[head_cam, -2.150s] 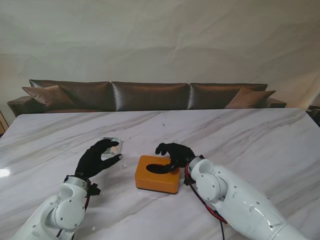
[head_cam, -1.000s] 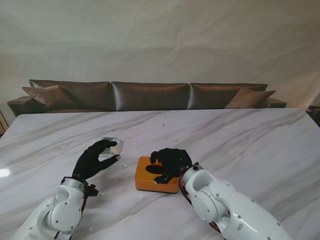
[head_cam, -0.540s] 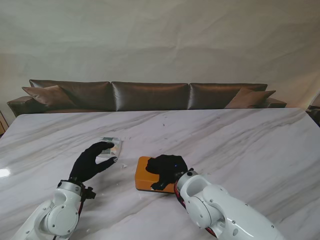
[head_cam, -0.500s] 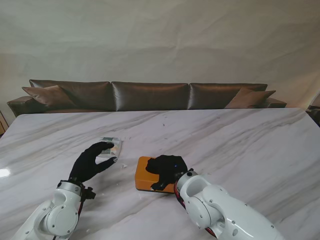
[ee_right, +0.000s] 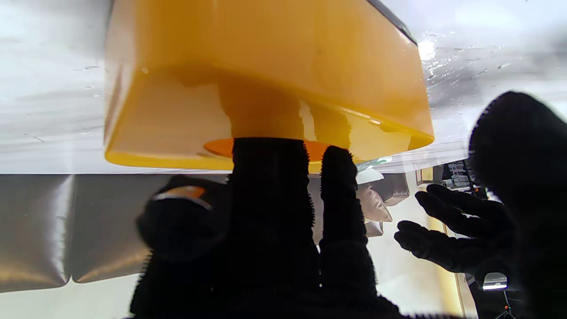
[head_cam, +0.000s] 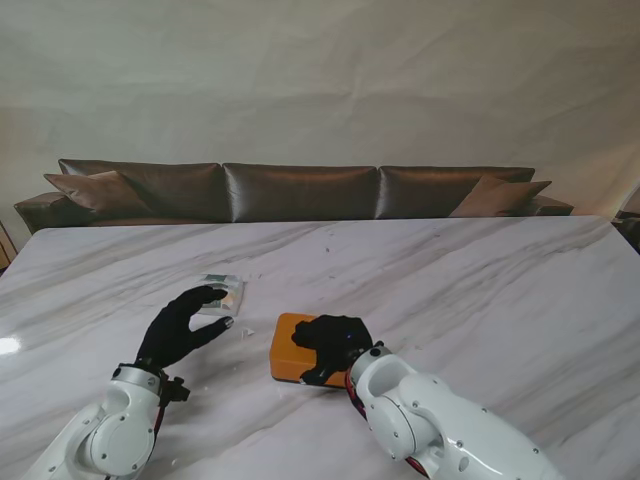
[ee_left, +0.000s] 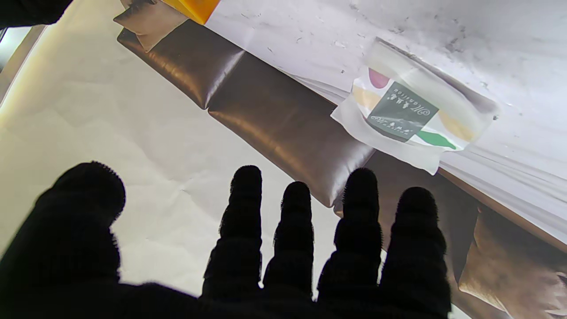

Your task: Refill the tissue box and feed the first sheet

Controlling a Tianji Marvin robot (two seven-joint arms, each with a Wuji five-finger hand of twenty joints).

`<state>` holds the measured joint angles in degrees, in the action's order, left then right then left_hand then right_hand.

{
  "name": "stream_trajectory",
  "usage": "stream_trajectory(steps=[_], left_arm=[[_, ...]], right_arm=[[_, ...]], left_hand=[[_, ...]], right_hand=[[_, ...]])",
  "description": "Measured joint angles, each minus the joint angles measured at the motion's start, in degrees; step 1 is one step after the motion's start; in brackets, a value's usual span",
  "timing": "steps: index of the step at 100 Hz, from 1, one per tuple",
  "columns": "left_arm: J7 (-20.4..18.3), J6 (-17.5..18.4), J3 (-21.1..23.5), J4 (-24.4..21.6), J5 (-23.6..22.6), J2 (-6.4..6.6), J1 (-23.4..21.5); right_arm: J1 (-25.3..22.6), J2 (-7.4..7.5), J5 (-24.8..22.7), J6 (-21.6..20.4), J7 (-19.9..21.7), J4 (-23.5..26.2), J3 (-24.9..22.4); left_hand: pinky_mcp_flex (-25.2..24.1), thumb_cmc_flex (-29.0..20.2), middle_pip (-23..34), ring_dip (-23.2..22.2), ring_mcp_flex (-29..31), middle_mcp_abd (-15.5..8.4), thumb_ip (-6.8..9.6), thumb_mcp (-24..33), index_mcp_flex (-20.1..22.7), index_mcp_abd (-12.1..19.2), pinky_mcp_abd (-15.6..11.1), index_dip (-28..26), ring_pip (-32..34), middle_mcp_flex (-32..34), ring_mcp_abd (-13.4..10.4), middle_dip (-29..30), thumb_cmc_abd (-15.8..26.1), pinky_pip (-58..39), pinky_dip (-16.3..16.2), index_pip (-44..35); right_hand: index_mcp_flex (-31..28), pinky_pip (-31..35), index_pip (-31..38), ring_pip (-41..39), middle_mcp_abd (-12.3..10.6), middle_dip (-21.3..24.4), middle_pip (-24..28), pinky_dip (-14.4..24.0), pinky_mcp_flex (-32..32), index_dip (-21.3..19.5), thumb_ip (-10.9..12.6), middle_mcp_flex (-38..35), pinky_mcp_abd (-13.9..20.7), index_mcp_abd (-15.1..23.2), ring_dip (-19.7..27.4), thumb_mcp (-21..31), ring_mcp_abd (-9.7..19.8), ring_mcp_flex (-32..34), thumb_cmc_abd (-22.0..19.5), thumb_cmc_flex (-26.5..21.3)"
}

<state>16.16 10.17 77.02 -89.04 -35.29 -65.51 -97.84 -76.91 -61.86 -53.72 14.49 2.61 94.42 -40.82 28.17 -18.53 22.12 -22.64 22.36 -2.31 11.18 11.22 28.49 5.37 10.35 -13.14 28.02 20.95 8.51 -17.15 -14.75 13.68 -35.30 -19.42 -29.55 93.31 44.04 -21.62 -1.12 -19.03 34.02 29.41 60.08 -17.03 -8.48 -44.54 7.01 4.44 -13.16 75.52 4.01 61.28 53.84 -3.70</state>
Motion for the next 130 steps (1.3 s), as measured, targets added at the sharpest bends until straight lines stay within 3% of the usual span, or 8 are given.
stream_trajectory(steps=[25,52,65,78,92,99,114,130], left_arm=[[0.0,0.0,0.0,0.1,0.0,0.01,0.0],[0.0,0.2,-0.1,0.6,0.1,0.01,0.2],[0.0,0.2,0.1,0.8,0.2,-0.02,0.2],[0.2,0.3,0.4,1.1,0.3,-0.03,0.2],[0.6,0.5,0.4,1.6,0.4,-0.04,0.2],[0.9,0.6,0.3,1.8,0.6,-0.06,0.3],[1.1,0.7,0.1,2.1,1.0,-0.12,0.4],[0.9,1.1,-0.4,2.1,1.6,-0.11,0.5]], right_arm=[[1.6,-0.12,-1.1,0.9,-1.6,-2.2,2.7],[4.3,-0.75,-2.4,5.1,-3.3,-5.5,7.3],[5.0,-1.4,-2.3,8.9,-5.7,-6.6,8.7],[5.2,-2.27,-2.4,10.2,-8.7,-7.9,9.2],[5.2,-2.51,-2.9,10.4,-8.1,-7.5,8.9],[5.1,-2.46,-3.2,10.6,-7.4,-6.8,8.5],[3.4,-2.4,-2.8,11.4,-5.9,-3.6,5.7],[-0.8,-2.34,1.4,12.4,-3.6,2.9,-0.1]], left_hand=[[0.0,0.0,0.0,0.0,0.0,0.0,0.0,0.0,0.0,0.0,0.0,0.0,0.0,0.0,0.0,0.0,0.0,0.0,0.0,-0.5],[0.0,0.0,0.0,0.0,0.0,0.0,0.0,0.0,0.7,0.0,-0.1,-0.6,0.0,0.0,0.0,0.0,0.0,0.0,0.0,-0.7],[0.0,0.0,0.0,0.0,0.0,0.0,0.0,0.0,0.7,0.0,-0.1,-0.6,0.0,0.0,0.0,0.0,0.0,0.0,0.0,-0.9],[0.0,0.0,0.0,0.0,0.0,0.0,0.0,0.0,0.7,0.0,-0.2,-0.6,0.0,0.0,0.0,0.0,0.0,0.0,0.0,-0.9],[0.0,0.0,0.0,0.0,0.0,0.0,0.0,0.0,0.7,0.0,-0.2,-0.6,0.0,0.0,0.0,0.0,0.0,0.0,0.0,-0.9],[0.0,0.0,0.0,0.0,0.0,0.0,0.0,0.0,0.7,0.0,-0.2,-0.6,0.0,0.0,0.0,0.0,0.0,0.0,0.0,-1.0],[0.0,0.0,0.1,0.0,0.0,0.1,0.0,0.0,0.7,0.0,-0.2,-0.6,0.0,0.7,0.0,-0.1,0.0,0.0,0.0,-1.0],[-1.1,0.0,0.1,0.0,0.0,0.1,0.0,0.0,0.7,0.0,-0.2,-0.7,0.0,0.7,0.0,-0.1,0.0,0.0,0.0,-1.0]], right_hand=[[-0.4,1.3,0.0,-4.2,0.3,0.0,-0.1,-0.1,2.5,-0.3,0.0,-2.8,0.0,-0.7,-0.8,0.0,0.4,2.8,0.6,0.0],[-7.9,3.4,1.9,-13.7,0.1,0.0,1.8,-0.8,5.7,-0.6,-0.1,-9.5,0.7,1.4,-5.1,0.7,1.6,6.7,3.9,-1.2],[-15.6,5.6,10.8,-24.2,-2.2,-8.3,10.3,-0.8,7.3,-5.8,-0.7,-16.5,0.8,7.1,-11.4,2.1,2.4,10.1,8.4,-5.1],[-21.1,8.0,24.3,-42.2,-7.4,-22.8,21.2,-0.3,7.8,-12.1,-14.0,-21.8,0.8,16.5,-20.4,3.8,3.1,11.1,18.5,-10.8],[-24.5,9.5,26.0,-44.8,-8.9,-31.6,25.4,-0.2,7.8,-22.0,-15.6,-23.7,0.8,17.5,-22.7,4.1,3.1,11.1,20.8,-12.8],[-26.1,10.2,26.0,-45.2,-9.0,-34.2,26.1,-0.2,7.8,-25.9,-14.9,-24.5,0.8,17.5,-24.1,5.2,3.1,11.1,22.4,-13.0],[-29.8,11.5,27.1,-46.0,-9.1,-38.0,26.4,0.2,7.8,-32.9,-6.6,-26.4,0.8,17.6,-26.8,5.6,3.1,11.1,26.5,-13.6],[-32.5,12.2,28.2,-46.5,-9.1,-39.9,26.6,2.1,7.8,-36.9,-2.2,-27.7,0.8,17.0,-28.9,5.6,3.0,11.1,28.7,-13.9]])
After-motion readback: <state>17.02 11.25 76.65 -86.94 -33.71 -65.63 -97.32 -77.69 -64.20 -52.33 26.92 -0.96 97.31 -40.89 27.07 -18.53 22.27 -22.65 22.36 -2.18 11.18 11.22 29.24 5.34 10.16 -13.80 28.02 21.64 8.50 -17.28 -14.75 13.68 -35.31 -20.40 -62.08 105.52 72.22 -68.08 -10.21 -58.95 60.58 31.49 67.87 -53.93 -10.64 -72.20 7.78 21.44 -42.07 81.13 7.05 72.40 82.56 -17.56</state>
